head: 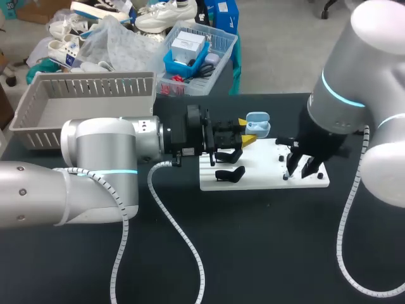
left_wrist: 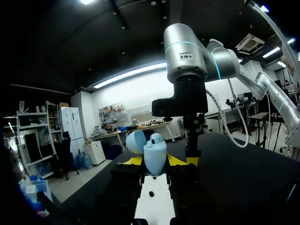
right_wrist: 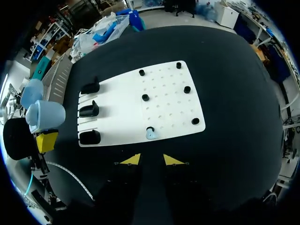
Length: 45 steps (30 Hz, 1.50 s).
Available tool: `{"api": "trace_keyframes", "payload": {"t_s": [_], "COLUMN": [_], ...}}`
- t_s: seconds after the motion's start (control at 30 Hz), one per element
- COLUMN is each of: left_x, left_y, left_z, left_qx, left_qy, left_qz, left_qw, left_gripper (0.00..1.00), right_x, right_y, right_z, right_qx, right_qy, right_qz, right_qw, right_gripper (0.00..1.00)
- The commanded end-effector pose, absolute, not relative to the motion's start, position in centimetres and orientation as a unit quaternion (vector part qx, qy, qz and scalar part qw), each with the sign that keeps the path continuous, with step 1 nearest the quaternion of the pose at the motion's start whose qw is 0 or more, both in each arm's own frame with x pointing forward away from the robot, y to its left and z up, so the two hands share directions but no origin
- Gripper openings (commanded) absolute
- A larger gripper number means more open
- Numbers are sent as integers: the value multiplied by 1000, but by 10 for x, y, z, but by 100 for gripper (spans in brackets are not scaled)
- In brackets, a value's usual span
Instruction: Pick up each earbud case from the left stands, insert the matching earbuds, close the lid, and place the case in the box.
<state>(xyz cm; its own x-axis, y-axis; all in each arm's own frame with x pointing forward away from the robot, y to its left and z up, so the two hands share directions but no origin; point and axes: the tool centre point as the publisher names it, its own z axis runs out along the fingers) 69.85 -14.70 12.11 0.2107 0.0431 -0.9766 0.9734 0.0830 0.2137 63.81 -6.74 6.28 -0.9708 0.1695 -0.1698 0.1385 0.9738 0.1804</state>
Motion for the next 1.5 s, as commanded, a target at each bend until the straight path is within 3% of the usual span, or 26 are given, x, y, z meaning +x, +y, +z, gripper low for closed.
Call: {"api": "trace_keyframes", "payload": {"t_s": [0.03,0.23,0.77,1.5], "left_x": [699,699,699,699], "left_y": [-147,-147,-147,-147], "left_z": [120,120,120,120], "left_qx": [536,536,536,536], "left_qy": [473,473,473,473], "left_qz": [-413,-413,-413,-413], "left_qw": [564,564,564,564], "left_gripper": [0,0,0,0], "right_x": [644,644,653,662], "right_y": [-64,-62,-60,-64], "right_z": [50,41,33,20], "right_qx": [83,110,124,149], "right_qy": [988,983,982,976], "right_qz": [93,117,120,140], "right_qw": [86,86,81,78], "right_gripper": [27,23,32,25]}}
